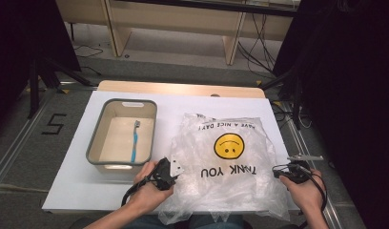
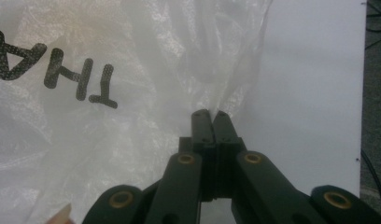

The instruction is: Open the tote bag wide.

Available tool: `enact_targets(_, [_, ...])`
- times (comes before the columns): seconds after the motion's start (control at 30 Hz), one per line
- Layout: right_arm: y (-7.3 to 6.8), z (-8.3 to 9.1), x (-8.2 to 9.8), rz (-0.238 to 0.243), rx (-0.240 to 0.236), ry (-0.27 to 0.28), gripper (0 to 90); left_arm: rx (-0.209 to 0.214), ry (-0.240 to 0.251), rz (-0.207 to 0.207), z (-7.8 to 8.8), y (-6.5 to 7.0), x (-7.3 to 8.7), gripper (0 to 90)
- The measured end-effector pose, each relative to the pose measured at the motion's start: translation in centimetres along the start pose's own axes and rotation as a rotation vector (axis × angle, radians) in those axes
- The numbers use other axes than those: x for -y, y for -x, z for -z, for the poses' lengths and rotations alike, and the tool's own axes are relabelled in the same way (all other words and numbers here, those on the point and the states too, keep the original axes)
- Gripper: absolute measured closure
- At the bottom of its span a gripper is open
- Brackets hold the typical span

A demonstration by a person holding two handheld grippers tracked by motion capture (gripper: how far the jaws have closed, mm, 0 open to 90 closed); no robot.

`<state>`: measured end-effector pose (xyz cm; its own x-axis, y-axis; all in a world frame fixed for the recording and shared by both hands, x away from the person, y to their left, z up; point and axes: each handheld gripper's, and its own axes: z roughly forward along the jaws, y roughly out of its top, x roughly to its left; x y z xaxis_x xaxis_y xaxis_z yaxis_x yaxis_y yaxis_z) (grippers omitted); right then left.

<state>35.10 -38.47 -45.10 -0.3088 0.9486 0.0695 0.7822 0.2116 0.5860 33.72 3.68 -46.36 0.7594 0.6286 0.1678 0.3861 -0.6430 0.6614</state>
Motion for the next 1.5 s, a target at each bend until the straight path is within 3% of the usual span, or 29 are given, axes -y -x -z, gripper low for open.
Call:
enact_targets(0.1, [0.1, 0.1, -0.1, -0.01, 0.006, 0.023, 90.0, -0.021, 0.007, 0.004, -0.1, -0.6, -0.5, 89.8])
enact_targets(0.27, [0.2, 0.1, 0.0, -0.032, -0.005, 0.02, 90.0, -0.004, 0.03, 0.025, 0.7, -0.2, -0.5, 89.1])
enact_targets(0.3, [0.3, 0.1, 0.1, -0.028, -0.005, 0.018, 90.0, -0.003, 0.032, 0.02, 1.1, 0.0, -0.4, 81.8])
enact_targets(0.33, [0.3, 0.1, 0.1, -0.028, -0.005, 0.018, 90.0, -0.001, 0.03, 0.025, 1.4, 0.2, -0.3, 81.8])
enact_targets(0.4, [0.3, 0.0, 0.2, -0.031, -0.006, 0.015, 90.0, -0.004, 0.05, 0.039, 2.0, 0.4, 0.1, 65.0])
enact_targets(0.43, [0.4, 0.0, 0.2, -0.03, -0.006, 0.012, 90.0, -0.005, 0.044, 0.045, 2.2, 0.5, 0.3, 51.7])
enact_targets(0.47, [0.4, 0.0, 0.2, -0.03, -0.006, 0.012, 90.0, -0.011, 0.029, 0.041, 2.3, 0.6, 0.5, 51.7])
enact_targets(0.5, [0.4, 0.0, 0.2, -0.029, -0.008, 0.007, 90.0, -0.04, 0.012, 0.011, 2.4, 0.9, 1.1, 44.5])
enact_targets(0.57, [0.3, 0.0, 0.2, -0.03, -0.007, -0.009, 90.0, -0.046, -0.012, -0.01, 2.5, 1.0, 1.3, 41.1])
enact_targets(0.67, [0.5, 0.1, 0.2, -0.032, 0.005, -0.016, 90.0, -0.017, -0.051, -0.016, 2.2, 1.5, 1.7, 36.9])
enact_targets(0.73, [0.6, 0.1, 0.3, -0.033, 0.009, -0.019, 90.0, 0.029, -0.134, -0.026, 1.4, 1.8, 2.0, 34.8])
enact_targets(0.83, [0.5, 0.1, 0.3, -0.033, 0.004, -0.025, 90.0, 0.03, -0.168, -0.02, 1.0, 1.9, 2.2, 34.1])
enact_targets(0.87, [0.5, 0.1, 0.3, -0.032, 0.005, -0.026, 90.0, 0.033, -0.166, -0.002, 0.9, 1.8, 2.2, 34.9])
enact_targets(0.93, [0.5, 0.1, 0.3, -0.029, 0.003, -0.026, 90.0, 0.067, -0.171, 0.079, 0.7, 1.3, 2.2, 35.7])
enact_targets(0.97, [0.5, 0.1, 0.3, -0.027, 0.001, -0.026, 90.0, 0.067, -0.171, 0.079, 0.7, 1.3, 2.2, 38.7])
enact_targets(1.03, [0.5, 0.0, 0.3, -0.024, 0.001, -0.026, 90.0, 0.134, -0.184, 0.168, 0.6, 0.4, 2.4, 43.9])
enact_targets(1.07, [0.5, 0.0, 0.3, -0.024, 0.0, -0.025, 90.0, 0.144, -0.186, 0.19, 0.6, 0.0, 2.4, 45.6])
enact_targets(1.1, [0.4, 0.0, 0.2, -0.021, 0.002, -0.026, 90.0, 0.14, -0.189, 0.189, 0.6, -0.3, 2.4, 57.8])
enact_targets(1.17, [0.4, 0.0, 0.2, -0.019, 0.001, -0.024, 90.0, 0.135, -0.187, 0.201, 0.6, -0.5, 2.5, 62.4])
enact_targets(1.23, [0.2, 0.1, 0.2, -0.022, -0.004, -0.024, 90.0, 0.105, -0.199, 0.177, 0.6, -0.2, 2.3, 66.0])
enact_targets(1.3, [0.2, 0.1, 0.2, -0.021, -0.005, -0.024, 90.0, 0.103, -0.201, 0.168, 0.6, 0.0, 2.1, 67.9])
enact_targets(1.37, [0.2, 0.0, 0.2, -0.018, -0.007, -0.025, 90.0, 0.101, -0.205, 0.151, 0.5, 0.3, 1.9, 80.4])
enact_targets(1.5, [0.2, 0.0, 0.2, -0.021, -0.01, -0.022, 90.0, 0.096, -0.202, 0.126, 0.4, 0.5, 1.7, 89.5])
